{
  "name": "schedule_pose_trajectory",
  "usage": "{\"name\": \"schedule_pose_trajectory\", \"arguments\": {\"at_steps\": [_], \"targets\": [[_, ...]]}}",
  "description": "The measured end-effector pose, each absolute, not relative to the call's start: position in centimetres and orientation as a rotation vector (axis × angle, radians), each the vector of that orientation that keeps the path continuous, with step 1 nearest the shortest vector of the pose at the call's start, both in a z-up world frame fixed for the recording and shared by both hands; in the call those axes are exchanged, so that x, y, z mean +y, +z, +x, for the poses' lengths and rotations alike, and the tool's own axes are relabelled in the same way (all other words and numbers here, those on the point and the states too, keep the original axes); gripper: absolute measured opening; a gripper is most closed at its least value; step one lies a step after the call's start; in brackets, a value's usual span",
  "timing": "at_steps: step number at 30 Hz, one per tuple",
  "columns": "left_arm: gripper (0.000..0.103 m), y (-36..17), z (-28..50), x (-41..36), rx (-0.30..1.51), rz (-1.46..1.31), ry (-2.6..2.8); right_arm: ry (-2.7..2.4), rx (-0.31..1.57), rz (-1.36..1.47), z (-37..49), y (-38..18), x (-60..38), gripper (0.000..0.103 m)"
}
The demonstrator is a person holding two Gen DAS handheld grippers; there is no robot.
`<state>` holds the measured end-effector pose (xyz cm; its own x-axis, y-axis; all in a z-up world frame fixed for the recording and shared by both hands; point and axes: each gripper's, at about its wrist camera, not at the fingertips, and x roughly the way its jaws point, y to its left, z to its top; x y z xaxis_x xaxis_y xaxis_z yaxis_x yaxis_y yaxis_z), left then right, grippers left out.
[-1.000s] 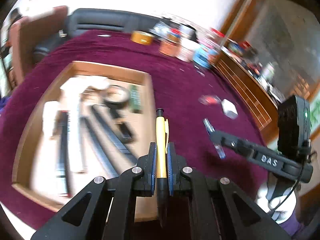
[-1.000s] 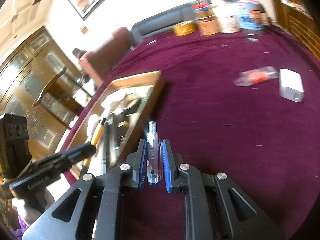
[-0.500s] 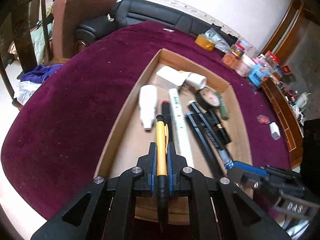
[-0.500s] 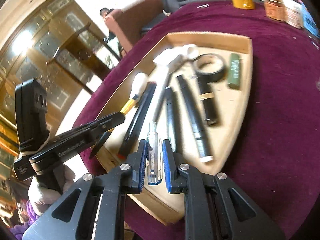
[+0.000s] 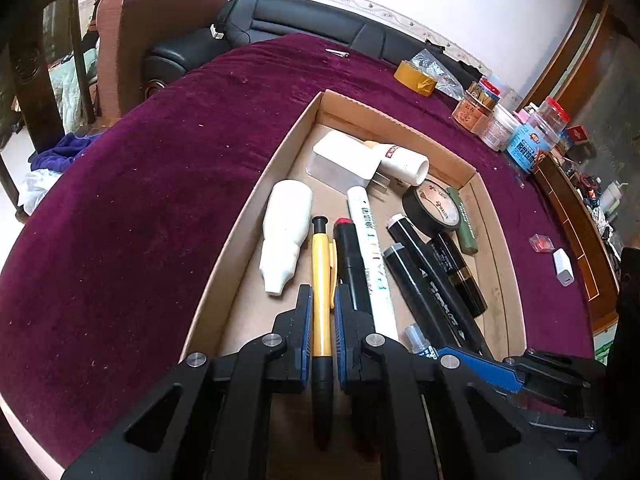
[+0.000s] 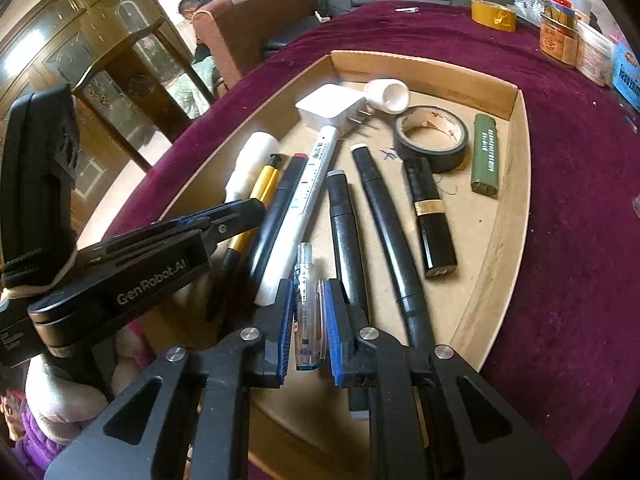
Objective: Organize rigid objects
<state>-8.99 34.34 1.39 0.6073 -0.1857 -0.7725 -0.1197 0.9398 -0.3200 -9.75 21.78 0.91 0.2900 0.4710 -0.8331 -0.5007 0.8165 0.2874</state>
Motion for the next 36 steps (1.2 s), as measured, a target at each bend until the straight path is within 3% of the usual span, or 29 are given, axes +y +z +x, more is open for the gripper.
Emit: {"name": "schedule_pose_trajectory", "arguments": {"at_steps": [4,8,13,14,15,16,17,18,19,22,27,36], "targets": [[0.015,1.8,-9.7,34.7,0.906,-0.388,-0.045,0.646,1.121,0.004,-9.3,0.7,21.4,0.014],[0.034,4.0,-11.7,34.3,0.83,-0.375,-0.02,0.655,1.082,0.035,-10.0,1.8,20.0,0.014],[0.043,8.8,-15.5,32.3,0.621,-0.242,0.128,0.617,0.933,0.059,-12.1,4.7,17.0,0.029],[0.053,10.5,-17.3,31.2,0.532,-0.197,0.191,0.595,0.879,0.058,-12.8,5.4,16.3,0.03],[0.075,11.7,-18.7,30.6,0.466,-0.182,0.216,0.557,0.806,0.048,-13.7,6.3,15.4,0.04],[0.091,12.8,-20.4,29.9,0.384,-0.177,0.228,0.5,0.712,0.027,-15.0,7.2,14.4,0.067],[0.102,13.7,-22.4,29.2,0.285,-0.18,0.22,0.45,0.635,0.012,-16.0,7.9,13.5,0.083],[0.102,14.4,-24.9,28.3,0.142,-0.195,0.193,0.4,0.567,0.009,-17.0,8.3,12.6,0.1],[0.102,14.6,-25.8,27.9,0.091,-0.202,0.178,0.349,0.503,0.02,-17.9,8.5,11.6,0.103],[0.102,14.6,-25.4,26.3,0.098,-0.195,0.105,0.28,0.487,0.04,-18.2,8.2,9.7,0.103],[0.102,11.1,-19.9,25.0,0.451,-0.206,0.119,0.214,0.521,0.014,-19.3,6.9,8.0,0.103],[0.102,9.7,-19.2,23.1,0.552,-0.121,0.272,0.207,0.511,-0.078,-20.6,6.1,7.5,0.103]]}}
